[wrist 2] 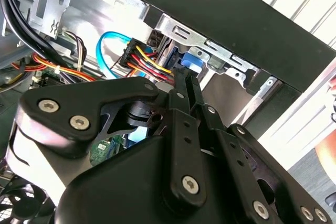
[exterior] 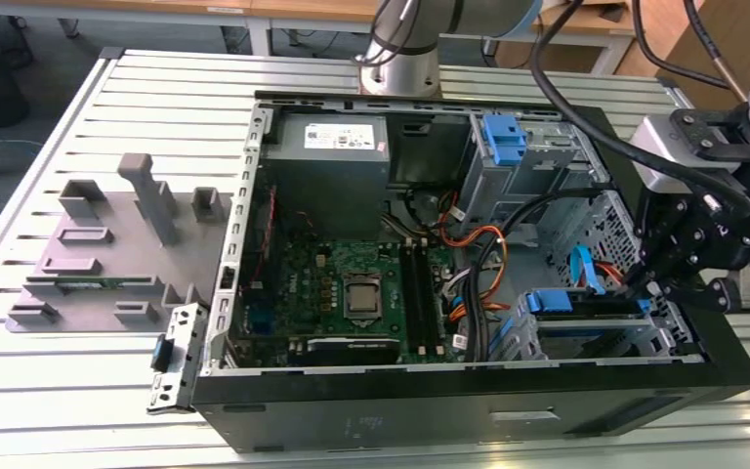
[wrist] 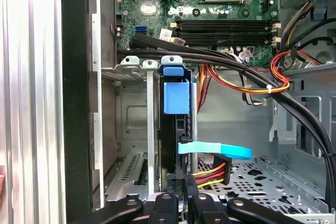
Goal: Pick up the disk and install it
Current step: 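Insert the second disk wire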
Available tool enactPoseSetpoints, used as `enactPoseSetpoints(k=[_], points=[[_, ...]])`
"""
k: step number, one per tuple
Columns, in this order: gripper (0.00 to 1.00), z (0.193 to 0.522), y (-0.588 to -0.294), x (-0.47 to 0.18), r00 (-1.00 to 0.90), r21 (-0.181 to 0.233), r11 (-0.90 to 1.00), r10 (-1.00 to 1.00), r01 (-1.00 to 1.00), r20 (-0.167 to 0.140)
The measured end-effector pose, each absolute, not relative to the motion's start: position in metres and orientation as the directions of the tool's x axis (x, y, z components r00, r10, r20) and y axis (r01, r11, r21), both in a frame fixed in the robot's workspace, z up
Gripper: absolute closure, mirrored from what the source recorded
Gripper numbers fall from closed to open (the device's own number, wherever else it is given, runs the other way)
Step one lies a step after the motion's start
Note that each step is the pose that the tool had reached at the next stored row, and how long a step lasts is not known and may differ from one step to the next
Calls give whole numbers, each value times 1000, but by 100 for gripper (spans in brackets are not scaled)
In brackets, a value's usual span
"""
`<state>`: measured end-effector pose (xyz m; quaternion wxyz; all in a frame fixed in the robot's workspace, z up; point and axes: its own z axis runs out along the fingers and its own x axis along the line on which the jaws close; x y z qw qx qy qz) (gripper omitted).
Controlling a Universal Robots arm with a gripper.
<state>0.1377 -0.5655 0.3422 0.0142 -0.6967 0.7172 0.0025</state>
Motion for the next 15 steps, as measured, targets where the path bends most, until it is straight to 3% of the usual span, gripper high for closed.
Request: enactPoseSetpoints(k=[12,14,15], points=[[83,340,-565,138,-29,-16,29,-999,-999,-23],[82,340,-565,138,-29,-16,29,-999,-999,-23],[76,340,-565,137,-29,-16,29,-999,-999,-23]])
